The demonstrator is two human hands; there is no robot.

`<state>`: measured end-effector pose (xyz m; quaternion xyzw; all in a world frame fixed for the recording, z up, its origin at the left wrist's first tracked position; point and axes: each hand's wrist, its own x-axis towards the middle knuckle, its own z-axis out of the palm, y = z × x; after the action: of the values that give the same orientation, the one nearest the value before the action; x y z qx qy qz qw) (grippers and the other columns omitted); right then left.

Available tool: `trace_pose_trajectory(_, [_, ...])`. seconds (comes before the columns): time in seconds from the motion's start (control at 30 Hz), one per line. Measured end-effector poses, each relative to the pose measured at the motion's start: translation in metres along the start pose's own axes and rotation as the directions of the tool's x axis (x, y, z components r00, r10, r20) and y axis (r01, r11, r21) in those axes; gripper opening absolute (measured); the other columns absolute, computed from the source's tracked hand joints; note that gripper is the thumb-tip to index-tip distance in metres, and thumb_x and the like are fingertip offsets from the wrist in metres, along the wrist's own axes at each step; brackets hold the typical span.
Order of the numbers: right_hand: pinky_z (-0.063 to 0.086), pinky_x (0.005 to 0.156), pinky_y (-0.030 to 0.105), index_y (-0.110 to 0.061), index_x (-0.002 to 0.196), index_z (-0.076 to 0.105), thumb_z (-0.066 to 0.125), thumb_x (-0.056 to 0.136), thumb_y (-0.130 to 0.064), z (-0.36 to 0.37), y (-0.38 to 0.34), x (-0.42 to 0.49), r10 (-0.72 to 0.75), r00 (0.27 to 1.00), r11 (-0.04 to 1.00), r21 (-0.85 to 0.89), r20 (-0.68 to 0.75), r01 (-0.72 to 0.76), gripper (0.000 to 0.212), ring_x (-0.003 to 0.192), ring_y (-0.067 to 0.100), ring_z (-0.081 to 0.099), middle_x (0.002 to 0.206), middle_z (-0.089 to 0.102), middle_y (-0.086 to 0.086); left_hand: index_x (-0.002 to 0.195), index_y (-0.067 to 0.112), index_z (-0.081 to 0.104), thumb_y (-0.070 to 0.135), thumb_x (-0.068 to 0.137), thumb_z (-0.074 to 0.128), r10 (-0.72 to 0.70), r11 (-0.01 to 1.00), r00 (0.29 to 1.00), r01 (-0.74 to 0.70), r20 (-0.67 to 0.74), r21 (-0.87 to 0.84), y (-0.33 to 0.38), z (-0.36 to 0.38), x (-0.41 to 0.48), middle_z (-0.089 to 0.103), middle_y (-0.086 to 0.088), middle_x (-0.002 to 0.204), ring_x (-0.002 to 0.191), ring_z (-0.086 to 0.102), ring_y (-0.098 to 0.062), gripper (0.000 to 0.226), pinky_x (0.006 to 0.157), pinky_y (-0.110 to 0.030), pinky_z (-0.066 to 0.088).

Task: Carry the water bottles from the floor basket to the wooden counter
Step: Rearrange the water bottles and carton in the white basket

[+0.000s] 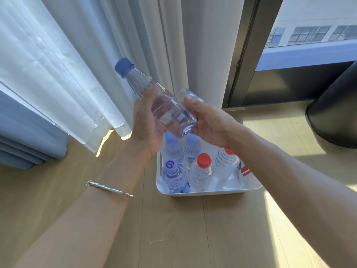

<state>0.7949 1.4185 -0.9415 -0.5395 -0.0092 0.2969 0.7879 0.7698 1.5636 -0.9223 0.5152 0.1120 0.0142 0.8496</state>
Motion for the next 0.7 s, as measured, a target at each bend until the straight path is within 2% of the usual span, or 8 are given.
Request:
trace_pose_trajectory(0.1, [0.05, 0.092, 0.043, -0.001, 0.114, 0.064, 0.06, 0.092, -0.019, 0.003, -0.001, 0.002, -0.068, 0.994, 0.997, 0.043, -0.08, 0.071, 0.028, 0.089, 0.025, 0.063, 0.099, 0.068, 0.013, 0.134, 0.005, 0.04, 0.031, 0.074, 0.071, 0.008, 1.0, 0.994, -0.009, -0.108, -0.004, 0.0, 0.002, 0.004, 0.058, -0.012, 0.096, 0.095, 0.062, -0.03, 0.072, 0.08, -0.058, 0.054])
trace_pose_trajectory(0.23, [0.05, 0.097, 0.047, -0.006, 0.099, 0.072, 0.065, 0.09, -0.018, 0.005, -0.002, 0.005, -0.191, 0.961, 0.978, -0.125, -0.2, 0.169, 0.017, 0.095, 0.029, 0.067, 0.101, 0.071, 0.014, 0.121, 0.01, 0.049, 0.034, 0.076, 0.076, -0.02, 0.999, 0.982, 0.025, -0.19, 0.026, -0.001, -0.001, 0.009, 0.062, -0.003, 0.084, 0.08, 0.065, -0.023, 0.057, 0.065, -0.04, 0.057])
trace_pose_trajectory(0.33, [0.054, 0.093, 0.035, -0.011, 0.102, 0.074, 0.065, 0.09, -0.022, 0.01, -0.002, 0.001, -0.313, 0.937, 0.907, -0.342, -0.156, 0.245, 0.019, 0.098, 0.02, 0.07, 0.1, 0.074, 0.009, 0.123, 0.015, 0.05, 0.045, 0.06, 0.085, -0.095, 0.983, 0.943, 0.14, -0.319, 0.12, -0.005, -0.001, 0.009, 0.071, -0.006, 0.096, 0.086, 0.072, -0.028, 0.078, 0.073, -0.052, 0.059])
trace_pose_trajectory(0.4, [0.054, 0.091, 0.028, -0.013, 0.102, 0.074, 0.064, 0.091, -0.022, 0.013, -0.001, 0.001, -0.354, 0.927, 0.863, -0.424, -0.124, 0.273, 0.018, 0.095, 0.014, 0.07, 0.099, 0.075, 0.006, 0.126, 0.015, 0.045, 0.039, 0.058, 0.089, -0.09, 0.989, 0.909, 0.13, -0.408, 0.072, -0.008, -0.002, 0.011, 0.071, -0.009, 0.101, 0.088, 0.072, -0.029, 0.085, 0.065, -0.048, 0.059])
trace_pose_trajectory(0.5, [0.053, 0.093, 0.04, -0.017, 0.096, 0.075, 0.063, 0.09, -0.029, 0.016, 0.004, 0.003, -0.369, 0.925, 0.795, -0.545, -0.085, 0.267, 0.019, 0.095, 0.015, 0.07, 0.094, 0.076, 0.0, 0.128, 0.013, 0.046, 0.027, 0.066, 0.086, -0.046, 0.991, 0.897, 0.096, -0.439, 0.092, -0.008, -0.004, 0.012, 0.071, -0.008, 0.099, 0.086, 0.072, -0.027, 0.075, 0.053, -0.032, 0.053])
trace_pose_trajectory(0.57, [0.055, 0.086, 0.041, -0.014, 0.088, 0.073, 0.059, 0.093, -0.028, 0.012, 0.003, 0.004, -0.345, 0.928, 0.835, -0.497, -0.14, 0.236, 0.021, 0.081, 0.016, 0.07, 0.083, 0.074, 0.0, 0.126, 0.011, 0.047, 0.021, 0.066, 0.081, -0.03, 0.99, 0.924, 0.081, -0.382, 0.117, -0.01, -0.005, 0.01, 0.068, -0.007, 0.094, 0.081, 0.069, -0.027, 0.07, 0.059, -0.038, 0.056])
trace_pose_trajectory(0.63, [0.056, 0.074, 0.039, -0.013, 0.079, 0.065, 0.055, 0.097, -0.023, 0.007, -0.001, 0.005, -0.264, 0.927, 0.93, -0.323, -0.266, 0.172, 0.023, 0.061, 0.015, 0.063, 0.067, 0.066, 0.0, 0.116, 0.01, 0.049, 0.018, 0.063, 0.077, -0.005, 0.991, 0.952, 0.045, -0.305, 0.124, -0.01, -0.004, 0.009, 0.063, -0.005, 0.084, 0.075, 0.064, -0.024, 0.06, 0.068, -0.046, 0.057])
trace_pose_trajectory(0.7, [0.057, 0.066, 0.035, -0.013, 0.078, 0.059, 0.053, 0.098, -0.021, 0.001, -0.003, 0.005, -0.161, 0.927, 0.983, -0.143, -0.338, 0.119, 0.022, 0.052, 0.013, 0.06, 0.063, 0.062, 0.001, 0.108, 0.011, 0.048, 0.013, 0.066, 0.074, 0.015, 0.996, 0.973, 0.005, -0.231, 0.084, -0.008, -0.003, 0.009, 0.06, -0.002, 0.074, 0.066, 0.064, -0.021, 0.049, 0.066, -0.042, 0.057])
